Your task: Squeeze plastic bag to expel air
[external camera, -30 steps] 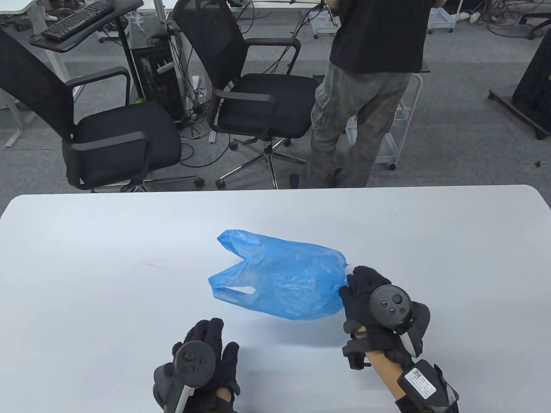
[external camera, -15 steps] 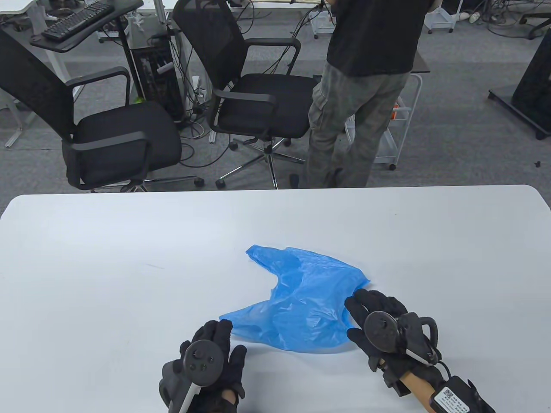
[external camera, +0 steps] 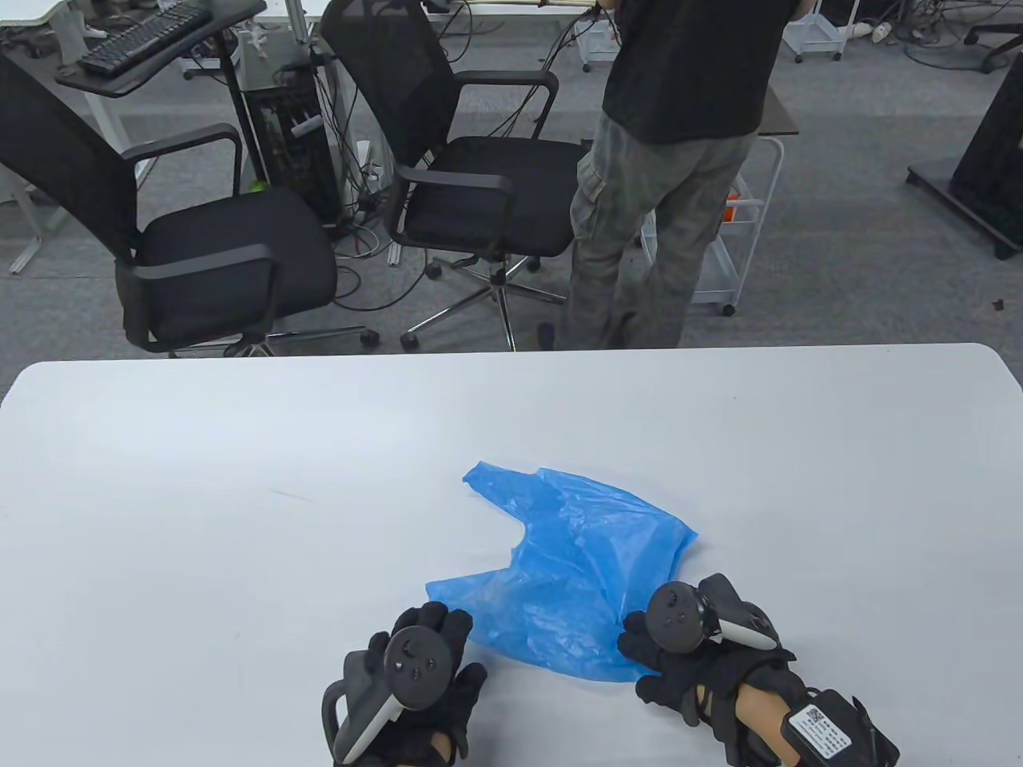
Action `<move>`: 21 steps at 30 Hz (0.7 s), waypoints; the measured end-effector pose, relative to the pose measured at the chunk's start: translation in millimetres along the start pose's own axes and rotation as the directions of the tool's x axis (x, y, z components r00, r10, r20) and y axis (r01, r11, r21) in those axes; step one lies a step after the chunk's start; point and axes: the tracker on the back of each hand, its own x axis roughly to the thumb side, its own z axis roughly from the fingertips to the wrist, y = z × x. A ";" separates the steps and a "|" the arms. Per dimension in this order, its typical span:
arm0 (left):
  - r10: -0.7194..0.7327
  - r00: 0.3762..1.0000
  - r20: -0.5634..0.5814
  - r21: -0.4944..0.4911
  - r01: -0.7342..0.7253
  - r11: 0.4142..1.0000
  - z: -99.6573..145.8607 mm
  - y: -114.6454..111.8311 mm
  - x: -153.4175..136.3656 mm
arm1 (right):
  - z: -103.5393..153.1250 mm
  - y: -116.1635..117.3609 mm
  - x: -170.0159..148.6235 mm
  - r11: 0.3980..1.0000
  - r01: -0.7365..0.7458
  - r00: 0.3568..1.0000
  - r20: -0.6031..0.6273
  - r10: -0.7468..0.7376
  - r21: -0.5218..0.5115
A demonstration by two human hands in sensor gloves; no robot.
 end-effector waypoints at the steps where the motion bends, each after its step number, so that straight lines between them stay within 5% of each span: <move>1: -0.037 0.998 0.041 0.001 0.037 0.999 0.5 0.3 9.5 | 1.0 3.8 -2.2 1.000 -0.011 1.000 0.003 0.011 0.009; 5: -0.224 0.956 0.190 -0.066 0.240 0.969 -5.2 -6.1 57.1 | 3.1 9.1 -5.1 1.000 -0.008 1.000 -0.004 0.008 -0.012; 12: -0.311 0.909 0.279 -0.401 0.404 0.822 -56.8 -62.8 129.0 | 2.7 8.8 -4.9 0.999 -0.047 0.999 -0.006 0.047 -0.007; 15: -0.343 0.901 0.264 -0.522 0.433 0.735 -77.9 -91.9 131.9 | 3.2 10.6 -8.2 1.000 -0.027 1.000 -0.001 0.027 -0.006; 21: -0.351 0.918 0.187 -0.617 0.387 0.685 -81.6 -106.2 101.8 | 3.7 12.0 -11.5 0.999 -0.035 0.999 0.001 0.035 -0.020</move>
